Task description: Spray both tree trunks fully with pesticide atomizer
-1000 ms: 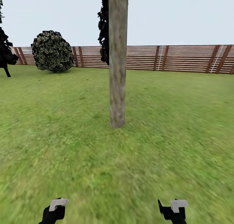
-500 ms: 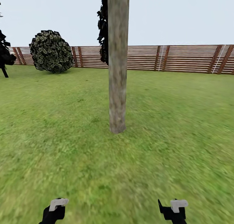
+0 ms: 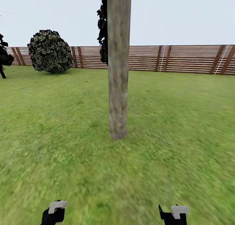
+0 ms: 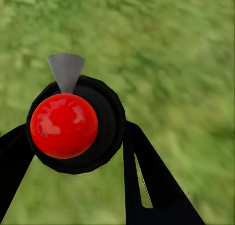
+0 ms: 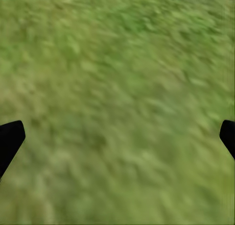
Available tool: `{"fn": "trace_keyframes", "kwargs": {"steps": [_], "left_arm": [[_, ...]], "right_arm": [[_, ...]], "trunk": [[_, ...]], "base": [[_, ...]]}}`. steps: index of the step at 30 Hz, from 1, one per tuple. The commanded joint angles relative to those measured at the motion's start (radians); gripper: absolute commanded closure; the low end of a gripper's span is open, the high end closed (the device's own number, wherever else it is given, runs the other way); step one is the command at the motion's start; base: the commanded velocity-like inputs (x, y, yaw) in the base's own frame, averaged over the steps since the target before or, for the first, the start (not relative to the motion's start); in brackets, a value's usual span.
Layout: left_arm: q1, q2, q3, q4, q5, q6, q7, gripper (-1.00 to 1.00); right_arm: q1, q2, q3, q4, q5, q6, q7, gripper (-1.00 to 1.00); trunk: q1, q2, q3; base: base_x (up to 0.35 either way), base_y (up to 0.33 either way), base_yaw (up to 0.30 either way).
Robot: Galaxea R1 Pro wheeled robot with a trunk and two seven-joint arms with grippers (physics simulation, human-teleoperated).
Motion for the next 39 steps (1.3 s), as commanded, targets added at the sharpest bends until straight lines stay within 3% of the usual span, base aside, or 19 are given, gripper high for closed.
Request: {"fn": "trace_keyframes", "kwargs": {"steps": [1,23,39], "left_arm": [[0.002,-0.001,0.007,0.0,0.002,-0.002,-0.008,1.0],[0.028,-0.004,0.005,-0.011,-0.001,-0.003,-0.008,1.0],[0.035,0.014,0.007,-0.001,-0.002,-0.003,-0.01,1.0]], "right_arm": [[-0.001,0.001,0.0,0.002,0.0,-0.004,0.0,-1.0],[-0.001,0.005,-0.003,0.001,0.001,-0.005,-0.001,-1.0],[-0.001,0.005,-0.003,0.008,0.002,-0.004,-0.001,-1.0]], "trunk": [[0.0,0.0,-0.001],[0.0,0.0,-0.001],[0.0,0.0,-0.001]], "base": [[0.339,0.0,0.0],[0.329,-0.066,0.0],[0.268,-0.092,0.0]]}}
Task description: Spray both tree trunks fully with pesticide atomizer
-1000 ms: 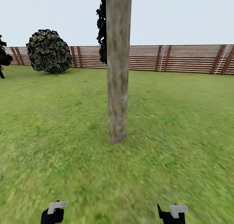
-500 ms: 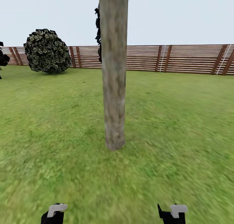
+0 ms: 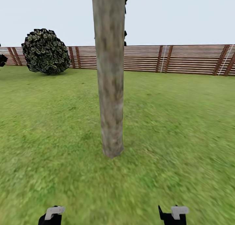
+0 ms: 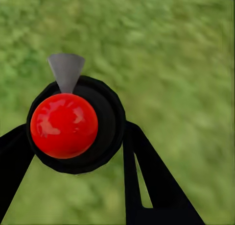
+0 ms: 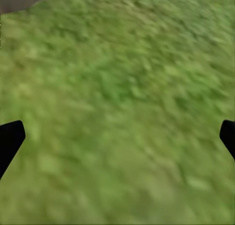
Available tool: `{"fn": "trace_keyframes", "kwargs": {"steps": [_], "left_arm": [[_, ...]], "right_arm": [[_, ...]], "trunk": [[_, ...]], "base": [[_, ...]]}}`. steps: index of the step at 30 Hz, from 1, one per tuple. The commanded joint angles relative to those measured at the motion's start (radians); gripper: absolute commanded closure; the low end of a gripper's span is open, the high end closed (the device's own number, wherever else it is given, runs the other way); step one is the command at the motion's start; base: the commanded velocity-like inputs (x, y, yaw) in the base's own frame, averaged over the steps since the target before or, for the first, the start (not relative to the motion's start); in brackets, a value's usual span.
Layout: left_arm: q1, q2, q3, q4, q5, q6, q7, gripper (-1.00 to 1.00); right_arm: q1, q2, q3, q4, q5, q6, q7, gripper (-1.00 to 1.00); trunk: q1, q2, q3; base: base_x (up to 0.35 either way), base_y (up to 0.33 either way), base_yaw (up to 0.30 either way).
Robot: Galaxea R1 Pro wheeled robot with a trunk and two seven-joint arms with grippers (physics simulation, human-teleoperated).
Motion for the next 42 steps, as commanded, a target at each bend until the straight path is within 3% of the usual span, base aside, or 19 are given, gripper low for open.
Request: {"fn": "trace_keyframes", "kwargs": {"steps": [1,5,8,10,11,13,14,16,17,21,25,31,34,39,40,41,42], "left_arm": [[0.001,-0.001,0.004,-0.003,0.003,-0.002,-0.009,1.0],[-0.004,-0.003,-0.007,-0.009,-0.019,0.004,-0.019,1.0],[-0.008,0.004,-0.044,-0.009,-0.099,0.009,-0.064,1.0],[-0.015,0.012,-0.058,-0.011,-0.166,0.012,-0.15,1.0],[-0.02,0.014,-0.06,-0.012,-0.182,0.012,-0.175,1.0],[-0.051,0.024,-0.066,-0.012,-0.243,0.013,-0.283,1.0],[-0.06,0.027,-0.066,-0.012,-0.257,0.013,-0.31,1.0],[-0.091,0.039,-0.068,-0.012,-0.308,0.014,-0.412,1.0],[-0.165,0.057,-0.07,-0.01,-0.411,0.017,-0.609,1.0],[-0.198,0.056,-0.068,-0.012,-0.521,0.023,-0.759,1.0],[-0.245,0.057,-0.069,-0.012,-0.585,0.034,-0.834,1.0],[-0.295,0.053,-0.07,-0.014,-0.656,0.109,-0.927,1.0],[-0.302,0.045,-0.07,-0.015,-0.7,0.12,-0.943,1.0],[-0.323,0.016,-0.069,-0.014,-0.81,0.155,-0.952,1.0],[-0.329,0.001,-0.069,-0.014,-0.845,0.166,-0.953,1.0],[-0.336,-0.041,-0.069,-0.014,-0.9,0.178,-0.968,1.0],[-0.336,-0.05,-0.07,-0.014,-0.908,0.179,-0.979,1.0]], "right_arm": [[-0.001,0.0,0.001,0.001,0.001,-0.003,0.0,-1.0],[-0.002,0.0,0.004,-0.006,0.003,-0.003,0.005,-1.0],[-0.003,-0.002,0.007,-0.01,0.019,-0.003,0.011,-1.0],[-0.018,-0.003,0.021,-0.01,0.067,-0.002,0.013,-1.0],[-0.025,-0.003,0.029,-0.01,0.086,-0.001,0.015,-1.0],[-0.062,-0.003,0.069,-0.01,0.176,0.001,0.046,-1.0],[-0.073,-0.003,0.079,-0.01,0.199,0.002,0.061,-1.0],[-0.12,-0.002,0.104,-0.008,0.276,0.004,0.151,-1.0],[-0.222,0.005,0.122,-0.008,0.335,0.035,0.443,-1.0],[-0.285,0.021,0.125,-0.011,0.344,0.076,0.609,-1.0],[-0.306,0.044,0.127,-0.021,0.347,0.083,0.666,-1.0],[-0.312,0.061,0.134,-0.026,0.366,0.085,0.674,-1.0],[-0.313,0.062,0.136,-0.027,0.38,0.085,0.674,-1.0],[-0.313,0.088,0.168,-0.025,0.429,0.088,0.674,-1.0],[-0.313,0.101,0.197,-0.025,0.462,0.094,0.675,1.0],[-0.313,0.114,0.235,-0.027,0.524,0.114,0.675,1.0],[-0.313,0.115,0.239,-0.027,0.531,0.117,0.675,1.0]], "trunk": [[0.0,0.0,-0.001],[0.0,0.0,-0.001],[0.0,0.0,-0.001],[0.0,0.0,-0.001],[0.0,0.0,-0.001],[0.0,0.0,-0.001],[0.0,0.0,-0.001],[0.0,0.0,-0.001],[0.0,0.0,-0.001],[0.0,0.0,-0.001],[0.0,0.0,-0.001],[0.0,0.0,-0.001],[0.0,0.0,-0.001],[0.0,0.0,-0.001],[0.0,0.0,-0.001],[0.0,0.0,-0.001],[0.0,0.0,-0.001]], "base": [[0.039,-0.007,0.0],[0.014,-0.002,0.0],[0.003,-0.001,0.0],[0.001,0.0,0.0],[0.0,0.0,0.0],[0.0,0.0,0.0],[0.0,0.0,0.0],[0.0,0.0,0.0],[0.0,0.0,0.0],[0.0,0.0,0.0],[0.0,0.0,0.0],[0.0,0.0,0.0],[0.0,0.0,0.0],[0.0,0.0,0.0],[0.0,0.0,0.0],[0.0,0.0,0.0],[0.0,0.0,0.0]]}}
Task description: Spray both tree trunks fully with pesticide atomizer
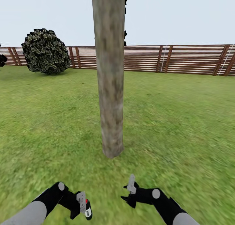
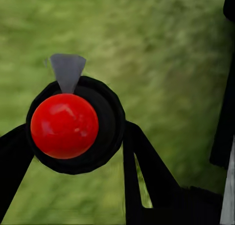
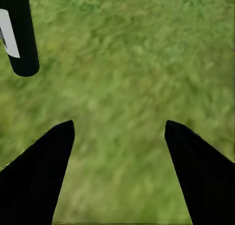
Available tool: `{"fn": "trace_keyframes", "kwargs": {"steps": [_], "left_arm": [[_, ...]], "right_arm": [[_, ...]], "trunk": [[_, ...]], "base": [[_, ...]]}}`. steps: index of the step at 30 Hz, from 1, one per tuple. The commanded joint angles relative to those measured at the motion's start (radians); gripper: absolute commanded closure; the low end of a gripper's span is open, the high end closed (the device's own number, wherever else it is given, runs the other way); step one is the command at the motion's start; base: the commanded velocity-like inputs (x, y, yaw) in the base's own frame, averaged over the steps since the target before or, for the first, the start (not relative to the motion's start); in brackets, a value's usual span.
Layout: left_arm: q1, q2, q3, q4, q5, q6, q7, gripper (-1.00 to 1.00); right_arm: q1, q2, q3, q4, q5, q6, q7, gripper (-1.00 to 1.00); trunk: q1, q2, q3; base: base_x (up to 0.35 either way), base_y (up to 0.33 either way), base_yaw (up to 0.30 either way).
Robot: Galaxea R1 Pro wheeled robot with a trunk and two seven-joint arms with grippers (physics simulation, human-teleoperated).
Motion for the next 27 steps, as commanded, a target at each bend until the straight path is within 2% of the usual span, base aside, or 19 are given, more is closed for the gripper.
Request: {"fn": "trace_keyframes", "kwargs": {"steps": [1,4,8,11,12,14,15,18,22,27], "left_arm": [[-0.001,-0.007,0.0,-0.001,-0.015,-0.009,-0.011,1.0],[-0.01,-0.026,0.001,-0.001,-0.045,-0.004,-0.026,1.0],[-0.013,-0.035,0.001,0.0,-0.081,0.023,-0.031,1.0],[-0.014,-0.05,0.0,0.0,-0.094,0.036,-0.032,1.0],[-0.014,-0.061,-0.004,0.0,-0.097,0.038,-0.032,1.0],[-0.014,-0.07,-0.018,0.0,-0.099,0.039,-0.032,1.0],[-0.014,-0.078,-0.037,0.0,-0.099,0.043,-0.032,1.0],[-0.014,-0.095,-0.063,0.0,-0.098,0.064,-0.03,1.0],[-0.014,-0.108,-0.073,-0.001,-0.097,0.085,-0.026,1.0],[-0.016,-0.121,-0.074,-0.007,-0.097,0.09,-0.024,1.0]], "right_arm": [[0.0,0.001,0.002,-0.001,0.016,-0.004,-0.001,1.0],[0.0,0.002,0.008,-0.001,0.022,-0.002,0.013,1.0],[0.0,0.007,0.01,-0.015,0.023,-0.002,0.074,1.0],[0.0,0.021,0.011,-0.041,0.023,-0.001,0.092,1.0],[0.0,0.033,0.011,-0.046,0.023,-0.001,0.095,1.0],[0.0,0.048,0.012,-0.049,0.023,-0.001,0.097,1.0],[0.0,0.06,0.012,-0.05,0.024,-0.001,0.098,1.0],[0.0,0.074,0.012,-0.051,0.024,-0.001,0.099,1.0],[0.0,0.098,0.012,-0.052,0.024,-0.001,0.099,1.0],[0.0,0.107,0.013,-0.052,0.024,-0.001,0.099,1.0]], "trunk": [[0.0,0.0,-0.001],[0.0,0.0,-0.001],[0.0,0.0,-0.001],[0.0,0.0,-0.001],[0.0,0.0,-0.001],[0.0,0.0,-0.001],[0.0,0.0,-0.001],[0.0,0.0,-0.001],[0.0,0.0,-0.001],[0.0,0.0,-0.001]], "base": [[0.0,0.0,0.0],[0.0,0.0,0.0],[0.0,0.0,0.0],[0.0,0.0,0.0],[0.0,0.0,0.0],[0.0,0.0,0.0],[0.0,0.0,0.0],[0.0,0.0,0.0],[0.0,0.0,0.0],[0.0,0.0,0.0]]}}
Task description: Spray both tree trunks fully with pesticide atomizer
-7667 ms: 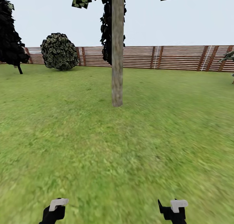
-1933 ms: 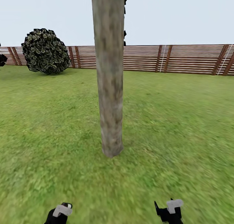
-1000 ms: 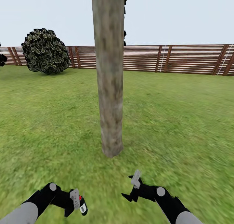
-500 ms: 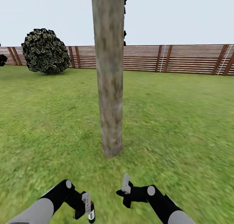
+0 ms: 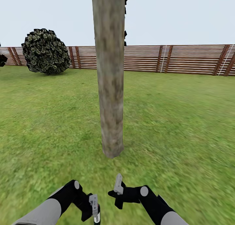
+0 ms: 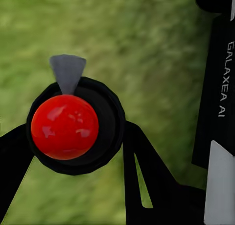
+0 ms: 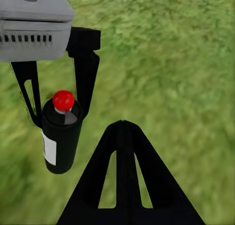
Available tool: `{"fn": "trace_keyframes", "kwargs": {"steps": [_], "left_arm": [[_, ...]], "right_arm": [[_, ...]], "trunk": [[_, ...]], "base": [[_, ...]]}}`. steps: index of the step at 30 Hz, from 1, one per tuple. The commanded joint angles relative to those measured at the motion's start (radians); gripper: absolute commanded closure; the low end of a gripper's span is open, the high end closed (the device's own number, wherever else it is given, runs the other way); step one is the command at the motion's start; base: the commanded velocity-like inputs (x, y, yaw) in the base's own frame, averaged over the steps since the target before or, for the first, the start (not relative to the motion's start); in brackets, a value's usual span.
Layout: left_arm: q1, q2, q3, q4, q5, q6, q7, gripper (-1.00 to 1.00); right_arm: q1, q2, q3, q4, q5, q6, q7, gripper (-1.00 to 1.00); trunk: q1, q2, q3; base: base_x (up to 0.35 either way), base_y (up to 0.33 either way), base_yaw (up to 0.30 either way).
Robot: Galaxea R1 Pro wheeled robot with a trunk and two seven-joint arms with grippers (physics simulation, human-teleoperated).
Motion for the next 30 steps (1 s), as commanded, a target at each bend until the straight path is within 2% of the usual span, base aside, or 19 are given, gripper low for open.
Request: {"fn": "trace_keyframes", "kwargs": {"steps": [1,11,16,21,30], "left_arm": [[0.0,0.0,-0.001,-0.005,-0.005,-0.004,-0.003,1.0],[-0.013,-0.004,0.001,-0.052,0.008,0.0,-0.007,1.0],[-0.019,-0.024,0.003,-0.065,0.011,-0.001,-0.008,1.0],[-0.02,-0.033,0.003,-0.067,0.011,-0.002,-0.008,1.0],[-0.021,-0.034,0.005,-0.067,0.02,-0.007,-0.011,1.0]], "right_arm": [[0.0,0.0,-0.001,-0.001,0.01,-0.006,0.0,1.0],[0.0,0.003,-0.001,-0.001,0.01,-0.006,0.0,1.0],[0.0,0.003,-0.001,-0.001,0.01,-0.006,0.0,1.0],[0.0,0.003,-0.001,-0.001,0.01,-0.006,0.0,1.0],[0.0,0.003,-0.001,-0.001,0.01,-0.006,0.0,1.0]], "trunk": [[0.0,0.0,-0.001],[0.0,0.0,-0.001],[0.0,0.0,-0.001],[0.0,0.0,-0.001],[0.0,0.0,-0.001]], "base": [[0.0,0.0,0.0],[0.0,0.0,0.0],[0.0,0.0,0.0],[0.0,0.0,0.0],[0.0,0.0,0.0]]}}
